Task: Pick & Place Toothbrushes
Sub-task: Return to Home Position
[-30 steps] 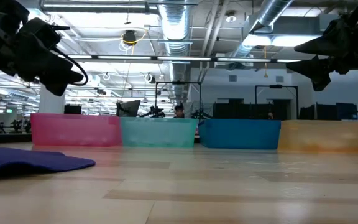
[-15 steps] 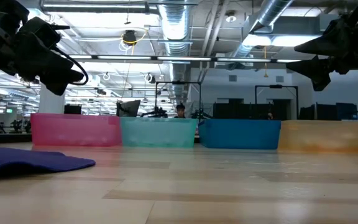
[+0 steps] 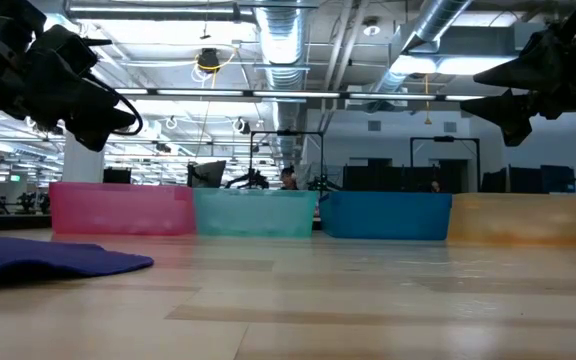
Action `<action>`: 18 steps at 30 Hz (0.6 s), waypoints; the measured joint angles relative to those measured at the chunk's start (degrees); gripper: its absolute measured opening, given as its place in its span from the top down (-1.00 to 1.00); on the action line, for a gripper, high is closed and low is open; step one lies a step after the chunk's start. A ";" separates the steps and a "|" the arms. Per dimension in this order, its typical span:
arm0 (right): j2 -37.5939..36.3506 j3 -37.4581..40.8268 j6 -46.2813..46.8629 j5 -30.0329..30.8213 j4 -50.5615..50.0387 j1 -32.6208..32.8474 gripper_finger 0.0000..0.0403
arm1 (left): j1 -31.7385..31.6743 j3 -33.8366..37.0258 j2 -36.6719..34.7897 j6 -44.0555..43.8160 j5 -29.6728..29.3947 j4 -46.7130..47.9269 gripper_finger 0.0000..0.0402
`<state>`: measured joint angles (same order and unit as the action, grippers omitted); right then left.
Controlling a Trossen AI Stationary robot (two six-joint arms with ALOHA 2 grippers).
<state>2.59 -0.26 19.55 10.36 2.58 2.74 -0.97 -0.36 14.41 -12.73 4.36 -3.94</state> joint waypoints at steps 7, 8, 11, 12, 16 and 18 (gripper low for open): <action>0.00 0.00 0.00 -0.01 -0.01 0.00 -0.12 | 0.00 0.00 0.00 0.00 0.00 -0.09 0.14; 0.00 0.00 0.00 -0.01 -0.01 0.00 -0.12 | 0.00 0.00 -0.01 0.00 0.00 -0.12 0.14; 0.00 0.00 -0.01 0.00 0.00 0.00 -0.12 | 0.00 0.00 -0.01 0.00 -0.01 -0.17 0.14; 0.00 -0.01 -0.01 0.00 0.00 0.00 -0.12 | 0.00 0.00 0.00 0.00 0.00 -0.24 0.14; 0.00 -0.02 -0.01 0.01 0.00 -0.01 -0.12 | -0.01 0.00 0.00 0.00 -0.01 -0.44 0.14; 0.00 -0.02 -0.01 0.00 -0.01 0.00 -0.12 | -0.01 0.00 0.00 0.00 -0.01 -0.47 0.14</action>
<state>2.59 -0.27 19.54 10.36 2.57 2.74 -0.98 -0.36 14.41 -12.73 4.35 -4.40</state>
